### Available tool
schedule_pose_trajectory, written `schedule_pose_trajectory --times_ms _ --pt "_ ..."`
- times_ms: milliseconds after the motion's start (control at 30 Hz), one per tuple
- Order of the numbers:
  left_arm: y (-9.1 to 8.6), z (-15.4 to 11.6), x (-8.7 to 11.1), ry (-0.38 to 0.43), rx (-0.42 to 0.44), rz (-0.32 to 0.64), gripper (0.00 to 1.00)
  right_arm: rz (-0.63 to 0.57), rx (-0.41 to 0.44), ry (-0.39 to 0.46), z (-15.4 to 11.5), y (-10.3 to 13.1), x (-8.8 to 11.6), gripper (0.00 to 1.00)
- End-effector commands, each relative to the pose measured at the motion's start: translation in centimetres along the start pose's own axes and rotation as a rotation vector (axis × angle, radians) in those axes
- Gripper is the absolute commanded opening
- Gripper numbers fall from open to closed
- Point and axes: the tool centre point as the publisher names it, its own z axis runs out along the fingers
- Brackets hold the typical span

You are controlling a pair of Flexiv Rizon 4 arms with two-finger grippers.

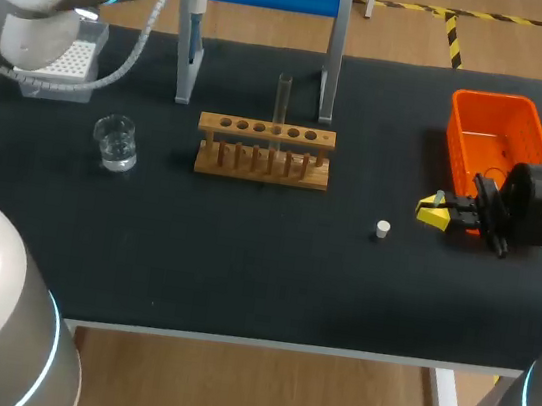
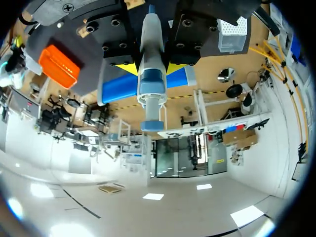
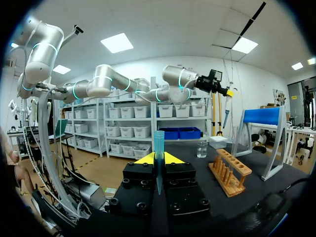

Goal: Invert the test tube, pick up the pipette, mount the tip to pipette, aspirate from beaker and dispense into the tube, eject the tip, return the pipette, and cap with the stopper.

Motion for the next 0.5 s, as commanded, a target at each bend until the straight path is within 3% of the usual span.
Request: schedule_pose_trajectory --times_ms 33,300,500 --pt "-0.1 -0.6 -0.6 0.321 -0.024 0.033 0.00 0.000 0.001 -0.002 0.0 0.0 0.1 0.00" --pt "-0.1 -0.6 -0.6 0.321 -0.024 0.033 0.00 0.000 0.001 -0.002 0.0 0.0 0.1 0.00" --pt "0.1 -3.9 1.7 0.501 0.034 0.122 0.00 0.000 0.001 -0.002 0.0 0.0 0.1 0.00"
